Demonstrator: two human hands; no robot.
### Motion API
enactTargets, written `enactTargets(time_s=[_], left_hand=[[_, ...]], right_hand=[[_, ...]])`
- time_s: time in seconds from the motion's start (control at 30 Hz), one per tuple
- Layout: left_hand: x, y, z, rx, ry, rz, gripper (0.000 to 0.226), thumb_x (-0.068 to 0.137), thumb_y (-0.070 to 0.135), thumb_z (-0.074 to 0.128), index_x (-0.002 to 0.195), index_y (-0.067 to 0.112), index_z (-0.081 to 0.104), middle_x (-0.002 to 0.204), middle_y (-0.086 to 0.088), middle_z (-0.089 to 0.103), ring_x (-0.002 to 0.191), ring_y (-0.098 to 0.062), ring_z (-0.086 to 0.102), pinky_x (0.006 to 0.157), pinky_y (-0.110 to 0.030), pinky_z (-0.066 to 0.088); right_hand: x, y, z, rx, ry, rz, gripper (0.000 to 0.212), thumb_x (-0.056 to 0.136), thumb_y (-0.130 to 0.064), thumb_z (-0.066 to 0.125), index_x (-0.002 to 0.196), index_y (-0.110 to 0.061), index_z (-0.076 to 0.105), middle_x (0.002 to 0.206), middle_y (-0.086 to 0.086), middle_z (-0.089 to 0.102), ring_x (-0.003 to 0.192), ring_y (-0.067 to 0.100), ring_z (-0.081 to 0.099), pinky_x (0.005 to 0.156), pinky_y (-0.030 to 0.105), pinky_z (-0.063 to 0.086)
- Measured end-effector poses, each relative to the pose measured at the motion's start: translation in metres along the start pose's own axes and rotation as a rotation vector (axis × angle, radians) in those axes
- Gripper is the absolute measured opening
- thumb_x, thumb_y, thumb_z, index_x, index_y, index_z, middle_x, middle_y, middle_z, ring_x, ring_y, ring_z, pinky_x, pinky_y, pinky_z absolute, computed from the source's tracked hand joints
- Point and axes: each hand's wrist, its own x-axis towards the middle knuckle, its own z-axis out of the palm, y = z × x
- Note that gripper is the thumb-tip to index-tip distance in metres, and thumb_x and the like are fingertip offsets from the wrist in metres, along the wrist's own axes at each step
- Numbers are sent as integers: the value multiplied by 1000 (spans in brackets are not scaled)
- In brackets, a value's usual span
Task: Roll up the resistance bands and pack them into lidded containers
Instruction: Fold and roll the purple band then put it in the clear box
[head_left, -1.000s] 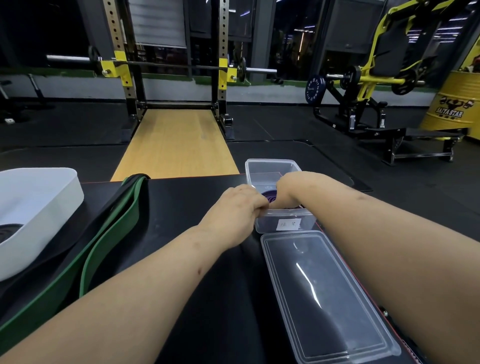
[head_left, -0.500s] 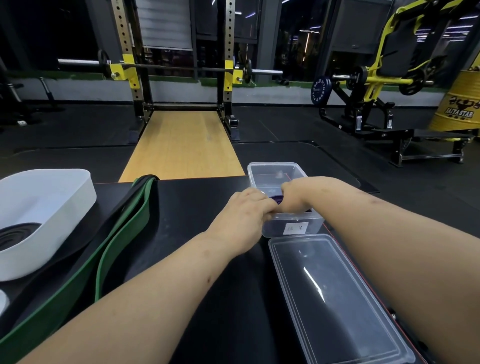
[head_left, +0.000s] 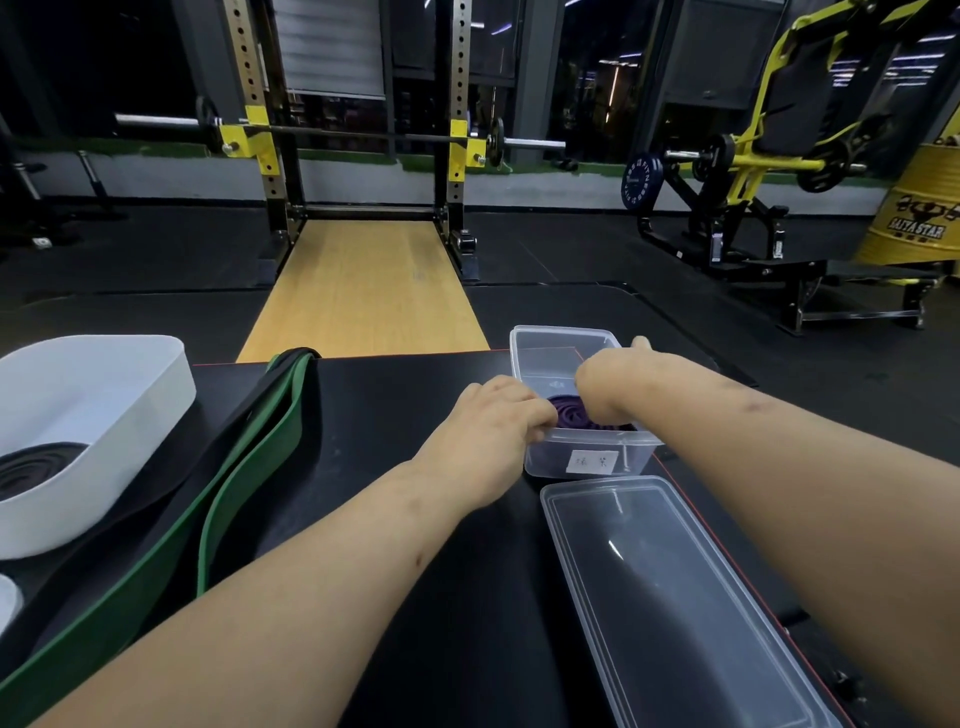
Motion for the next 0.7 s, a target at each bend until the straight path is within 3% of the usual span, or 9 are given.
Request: enactTargets(time_s=[0.1,0.23,0.3,0.37,0.47,0.6,0.7], left_hand=[[0,0,0,3,0,2,17,105,14,50,106,23,64,103,10,58,111,-13,42,83,-26,21],[0,1,0,3,-2,-1,15,106,18,50,108,24,64,106,10,58,113,-13,42,85,-28,22],[-1,1,-1,2,-6,-7,15,107,20,50,110,25,64,108,11,58,115,-13,42,89,-30,27],[-2,2,-1,4,-5,-9,15,107,19,49,109,25,63,108,11,58,115,-13,42,91,-31,28],[-2,3,-1,14,-4,-19,16,107,18,49,108,25,63,108,11,58,115,-13,41,94,-33,29],[-3,3,0,25,3,-26,16,106,16,49,107,24,62,107,11,58,114,-14,40,95,-35,30],[-5,4,4,53,31,-19,16,102,11,52,103,24,62,104,12,59,111,-15,41,91,-34,30]], right_hand=[[5,7,12,-37,-23,1,23,99,-10,38,108,-17,58,88,-3,56,106,28,49,122,68,7],[10,21,28,76,-10,-45,44,100,-17,37,137,-24,60,131,-1,64,130,27,53,122,67,7],[10,23,30,65,38,-37,50,99,-19,39,144,-29,56,151,1,51,145,28,40,123,67,3],[10,22,29,32,80,-23,55,98,-21,40,151,-31,48,168,1,24,157,29,13,122,66,-1],[9,23,30,75,37,-14,58,97,-20,40,153,-33,46,173,-1,6,159,28,-3,122,66,-2],[6,29,36,276,116,29,54,97,-28,42,150,-34,50,173,3,6,159,27,7,125,59,6],[-3,32,43,540,221,81,52,94,-27,48,146,-29,53,165,9,26,145,32,39,118,47,35]])
